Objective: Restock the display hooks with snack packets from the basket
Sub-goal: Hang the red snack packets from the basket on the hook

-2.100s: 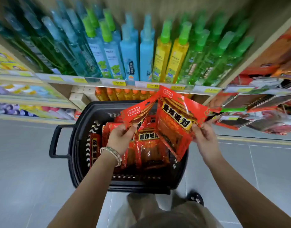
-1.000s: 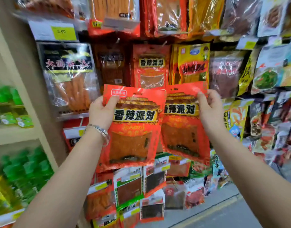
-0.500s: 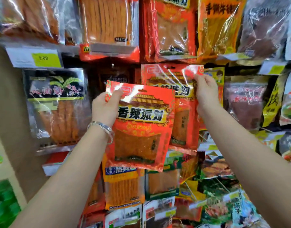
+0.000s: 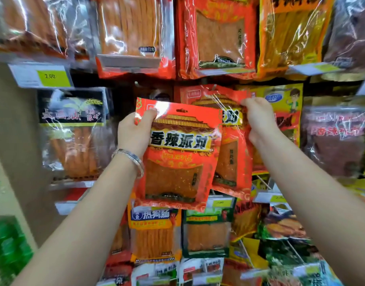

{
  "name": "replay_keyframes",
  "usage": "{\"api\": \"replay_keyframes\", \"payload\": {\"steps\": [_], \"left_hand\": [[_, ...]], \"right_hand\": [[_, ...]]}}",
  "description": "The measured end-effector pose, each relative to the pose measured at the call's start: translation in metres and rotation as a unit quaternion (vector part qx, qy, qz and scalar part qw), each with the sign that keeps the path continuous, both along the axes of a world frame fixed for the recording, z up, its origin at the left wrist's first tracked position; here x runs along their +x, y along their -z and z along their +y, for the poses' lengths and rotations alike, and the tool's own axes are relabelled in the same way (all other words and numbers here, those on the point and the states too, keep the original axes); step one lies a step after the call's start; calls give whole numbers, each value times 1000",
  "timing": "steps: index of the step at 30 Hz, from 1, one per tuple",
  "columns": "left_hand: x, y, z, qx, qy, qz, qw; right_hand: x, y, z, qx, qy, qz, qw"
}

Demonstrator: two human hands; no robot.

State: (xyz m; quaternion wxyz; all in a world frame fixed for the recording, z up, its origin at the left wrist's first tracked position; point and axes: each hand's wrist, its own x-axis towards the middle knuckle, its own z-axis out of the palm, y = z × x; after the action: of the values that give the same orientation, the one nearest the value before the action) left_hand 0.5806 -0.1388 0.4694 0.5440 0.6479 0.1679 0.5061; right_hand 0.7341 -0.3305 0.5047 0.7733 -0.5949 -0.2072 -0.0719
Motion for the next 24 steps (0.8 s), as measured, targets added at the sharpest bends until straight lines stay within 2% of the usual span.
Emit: {"api": "replay_keyframes", "payload": {"steps": [5, 8, 9, 13, 15, 20, 24], "left_hand": [[2, 0, -11, -3, -10, 4, 1000], [4, -1, -17, -11, 5, -7, 1000], [5, -2, -19, -14, 12, -12, 1000], [11, -5, -34, -13, 45, -27, 999], [17, -4, -41, 6, 67, -25, 997], [17, -14, -50, 162, 32, -42, 985], [15, -25, -60, 343, -7, -11, 939]], "right_hand": [[2, 7, -1, -46, 49, -79, 995], [-2, 14, -5, -16, 88, -106, 990], [-4, 17, -6, -7, 79, -114, 990], [-17, 27, -3, -42, -85, -75, 993], [-18, 28, -2, -46, -81, -77, 993], [-14, 11, -13, -34, -8, -152, 988], [-11, -7, -16, -49, 29, -188, 981]]}}
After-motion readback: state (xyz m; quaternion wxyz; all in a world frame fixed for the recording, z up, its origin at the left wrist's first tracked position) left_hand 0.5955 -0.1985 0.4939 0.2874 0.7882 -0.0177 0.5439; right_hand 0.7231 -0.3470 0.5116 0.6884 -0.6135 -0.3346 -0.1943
